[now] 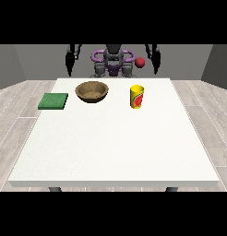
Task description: Pick the cup and pour the ball into the bowl, then pick the bowl and place it on the pad
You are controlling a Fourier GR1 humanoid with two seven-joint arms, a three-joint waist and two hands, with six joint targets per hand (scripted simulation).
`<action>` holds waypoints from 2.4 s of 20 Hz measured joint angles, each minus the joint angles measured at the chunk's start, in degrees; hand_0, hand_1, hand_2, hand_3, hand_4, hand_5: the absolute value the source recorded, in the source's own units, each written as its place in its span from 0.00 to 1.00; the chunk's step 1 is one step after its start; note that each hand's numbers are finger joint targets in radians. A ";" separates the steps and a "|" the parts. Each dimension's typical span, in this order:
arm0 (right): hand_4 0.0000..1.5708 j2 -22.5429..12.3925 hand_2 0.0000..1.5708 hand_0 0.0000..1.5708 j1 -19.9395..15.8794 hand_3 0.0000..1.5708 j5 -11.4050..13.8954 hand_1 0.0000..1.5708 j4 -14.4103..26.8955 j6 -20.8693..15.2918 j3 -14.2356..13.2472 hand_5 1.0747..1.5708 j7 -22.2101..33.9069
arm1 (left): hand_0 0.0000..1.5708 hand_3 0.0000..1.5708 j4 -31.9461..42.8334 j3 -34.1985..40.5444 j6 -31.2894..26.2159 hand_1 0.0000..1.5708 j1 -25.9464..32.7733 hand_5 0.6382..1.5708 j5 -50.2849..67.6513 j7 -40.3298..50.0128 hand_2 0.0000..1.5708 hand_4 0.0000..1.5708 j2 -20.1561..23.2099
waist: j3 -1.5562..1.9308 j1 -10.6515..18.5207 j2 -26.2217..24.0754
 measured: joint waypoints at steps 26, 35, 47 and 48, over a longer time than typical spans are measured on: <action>0.00 5.13 0.00 0.00 -21.59 0.00 3.96 0.00 -13.73 -22.26 22.16 1.00 22.94 | 0.00 0.00 -13.22 1.48 1.73 0.00 -12.19 0.93 10.82 13.46 0.00 0.00 -1.77 | -0.43 -1.17 -8.50; 0.00 2.53 0.00 0.00 -25.33 0.00 0.02 0.00 -15.57 -15.61 17.30 0.99 14.76 | 0.00 0.00 -3.33 8.28 1.30 0.00 -23.03 0.85 6.24 0.77 0.00 0.00 4.31 | -0.38 -7.14 7.84; 0.00 0.39 0.00 0.00 -25.55 0.00 -2.05 0.00 -20.10 -11.61 11.15 1.00 15.92 | 0.00 0.00 19.12 10.73 -2.29 0.00 -20.19 0.83 3.45 -22.06 0.00 0.00 3.94 | -0.42 -7.98 10.80; 0.00 0.04 0.00 0.00 -25.25 0.00 -2.54 0.00 -20.55 -10.99 10.47 1.00 15.95 | 0.00 0.00 21.04 11.15 -2.26 0.00 -20.41 0.83 3.30 -23.46 0.00 0.00 4.12 | -0.43 -8.22 10.73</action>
